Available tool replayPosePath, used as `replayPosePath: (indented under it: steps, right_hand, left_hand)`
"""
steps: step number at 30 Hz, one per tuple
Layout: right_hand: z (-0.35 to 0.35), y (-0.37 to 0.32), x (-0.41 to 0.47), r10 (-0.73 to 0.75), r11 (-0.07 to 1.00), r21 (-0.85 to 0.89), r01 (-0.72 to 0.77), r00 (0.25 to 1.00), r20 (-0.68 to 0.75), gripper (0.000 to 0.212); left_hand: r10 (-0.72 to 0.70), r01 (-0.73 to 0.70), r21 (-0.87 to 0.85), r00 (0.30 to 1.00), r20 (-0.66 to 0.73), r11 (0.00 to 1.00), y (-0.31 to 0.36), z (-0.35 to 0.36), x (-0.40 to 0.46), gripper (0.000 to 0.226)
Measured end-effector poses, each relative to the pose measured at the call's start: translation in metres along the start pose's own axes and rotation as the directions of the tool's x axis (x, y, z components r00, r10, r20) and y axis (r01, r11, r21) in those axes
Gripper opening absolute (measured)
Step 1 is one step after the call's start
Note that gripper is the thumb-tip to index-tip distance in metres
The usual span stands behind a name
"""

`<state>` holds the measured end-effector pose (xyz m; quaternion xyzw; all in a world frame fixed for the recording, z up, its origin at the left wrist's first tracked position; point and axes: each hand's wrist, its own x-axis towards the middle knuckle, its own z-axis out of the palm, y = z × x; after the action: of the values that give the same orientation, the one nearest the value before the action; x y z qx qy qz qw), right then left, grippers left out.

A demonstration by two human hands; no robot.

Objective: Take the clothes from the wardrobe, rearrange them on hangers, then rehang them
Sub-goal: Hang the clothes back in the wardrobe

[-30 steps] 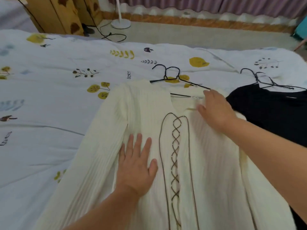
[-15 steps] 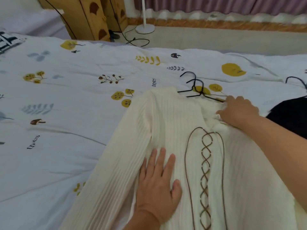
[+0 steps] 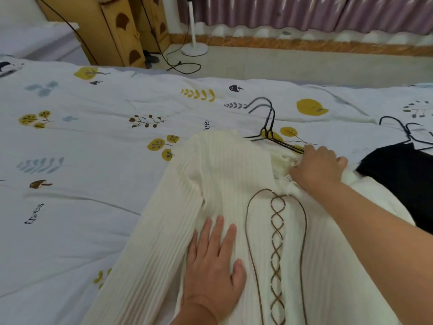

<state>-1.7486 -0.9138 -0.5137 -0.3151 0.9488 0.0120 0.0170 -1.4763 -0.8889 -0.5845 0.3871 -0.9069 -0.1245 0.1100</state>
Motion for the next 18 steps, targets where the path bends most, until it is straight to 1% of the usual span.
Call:
replayPosePath:
  steps: [2, 5, 7, 9, 10, 12, 14, 15, 17, 18]
  right_hand:
    - [-0.005, 0.001, -0.016, -0.051, 0.994, 0.097, 0.055, 0.998, -0.048, 0.036]
    - [-0.027, 0.007, -0.043, -0.149, 0.969, 0.186, 0.164, 0.985, -0.091, 0.038]
    - [-0.046, 0.006, -0.069, -0.215, 0.94, 0.244, 0.24, 0.969, -0.124, 0.035]
    - [-0.063, 0.004, -0.102, -0.258, 0.897, 0.344, 0.276, 0.961, -0.098, 0.028]
    - [-0.071, 0.003, -0.121, -0.261, 0.871, 0.414, 0.265, 0.963, -0.069, 0.03]
    - [-0.085, 0.002, -0.158, -0.235, 0.802, 0.564, 0.197, 0.972, -0.006, 0.033]
    - [-0.095, 0.005, -0.194, -0.204, 0.745, 0.651, 0.144, 0.979, 0.017, 0.033]
    - [-0.1, 0.008, -0.212, -0.198, 0.723, 0.677, 0.136, 0.98, 0.014, 0.032]
    - [-0.111, 0.013, -0.245, -0.198, 0.677, 0.724, 0.134, 0.98, 0.004, 0.029]
    - [-0.119, 0.015, -0.26, -0.201, 0.659, 0.741, 0.133, 0.98, 0.003, 0.027]
  left_hand:
    - [0.015, -0.014, 0.023, 1.0, -0.023, 1.0, 0.0, 0.001, 0.002, 0.062]
    - [0.021, -0.019, 0.05, 0.998, -0.051, 0.999, 0.002, 0.004, 0.003, 0.061]
    - [-0.006, 0.008, 0.061, 0.999, -0.032, 0.998, 0.001, 0.005, 0.004, 0.063]
    - [-0.033, 0.029, 0.08, 0.999, 0.04, 0.996, 0.0, 0.006, 0.004, 0.069]
    - [-0.04, 0.034, 0.085, 0.997, 0.064, 0.996, 0.0, 0.008, 0.003, 0.071]
    - [-0.053, 0.043, 0.089, 0.992, 0.116, 0.995, -0.001, 0.009, 0.003, 0.071]
    - [-0.053, 0.039, 0.058, 0.964, 0.259, 0.998, -0.003, 0.0, 0.001, 0.067]
    - [-0.04, 0.026, 0.044, 0.937, 0.347, 0.999, -0.004, -0.008, -0.002, 0.066]
    - [-0.02, 0.042, -0.035, 0.871, 0.49, 0.999, 0.002, -0.04, -0.017, 0.061]
    - [-0.02, 0.104, -0.146, 0.871, 0.491, 0.984, 0.008, -0.06, -0.03, 0.052]
